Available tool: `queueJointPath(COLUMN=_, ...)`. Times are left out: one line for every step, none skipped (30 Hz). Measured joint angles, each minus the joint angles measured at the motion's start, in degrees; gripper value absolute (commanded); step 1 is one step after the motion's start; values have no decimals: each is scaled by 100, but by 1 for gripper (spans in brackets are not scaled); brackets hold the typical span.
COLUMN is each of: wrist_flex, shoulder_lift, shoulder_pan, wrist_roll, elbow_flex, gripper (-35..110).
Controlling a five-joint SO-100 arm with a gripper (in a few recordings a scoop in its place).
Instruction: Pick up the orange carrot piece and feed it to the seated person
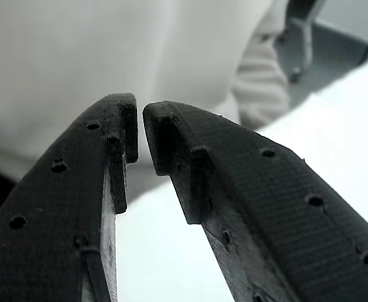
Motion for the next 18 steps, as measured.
queueJointPath(wrist_flex=70, shoulder_lift=-18, shoulder_pan=0, wrist_roll=0, elbow_flex=88, gripper=-3)
queueJointPath(wrist_flex=158, shoulder_lift=-26, shoulder_pan=0, wrist_roll=0, elbow_flex=158, gripper=-3)
queueJointPath(wrist_flex=246, shoulder_lift=-26, shoulder_pan=0, wrist_roll=0, elbow_flex=176, gripper=-3)
queueJointPath(wrist_flex=404, shoulder_lift=-26, shoulder_pan=0, wrist_roll=0, elbow_flex=176, gripper=-3)
queueJointPath(wrist_flex=545, shoulder_lift=-18, shoulder_pan=0, wrist_roll=0, elbow_flex=176, gripper=-3)
queueJointPath(wrist_flex=703, shoulder_lift=-18, shoulder_pan=0, wrist_roll=0, elbow_flex=176, gripper=-3)
queueJointPath(wrist_flex=888, shoulder_lift=0, shoulder_pan=0, wrist_roll=0, elbow_flex=185, gripper=-3)
queueJointPath(wrist_flex=1107, shoulder_lift=26, shoulder_pan=0, wrist_roll=0, elbow_flex=185, gripper=-3)
queueJointPath(wrist_flex=1310, shoulder_lift=35, shoulder_pan=0, wrist_roll=0, elbow_flex=193, gripper=-3)
queueJointPath(wrist_flex=1529, shoulder_lift=35, shoulder_pan=0, wrist_roll=0, elbow_flex=193, gripper=-3)
queueJointPath(wrist_flex=1758, shoulder_lift=35, shoulder_pan=0, wrist_roll=0, elbow_flex=193, gripper=-3)
queueJointPath(wrist_flex=1978, shoulder_lift=35, shoulder_pan=0, wrist_roll=0, elbow_flex=193, gripper=-3)
queueJointPath(wrist_flex=2162, shoulder_lift=35, shoulder_pan=0, wrist_roll=0, elbow_flex=193, gripper=-3)
queueJointPath(wrist_flex=2329, shoulder_lift=35, shoulder_pan=0, wrist_roll=0, elbow_flex=193, gripper=-3)
queueJointPath(wrist_flex=2505, shoulder_lift=35, shoulder_pan=0, wrist_roll=0, elbow_flex=211, gripper=-3)
queueJointPath(wrist_flex=2681, shoulder_lift=62, shoulder_pan=0, wrist_roll=0, elbow_flex=264, gripper=-3)
queueJointPath(wrist_flex=2839, shoulder_lift=26, shoulder_pan=0, wrist_roll=0, elbow_flex=272, gripper=-3)
queueJointPath(wrist_flex=2997, shoulder_lift=26, shoulder_pan=0, wrist_roll=0, elbow_flex=281, gripper=-3)
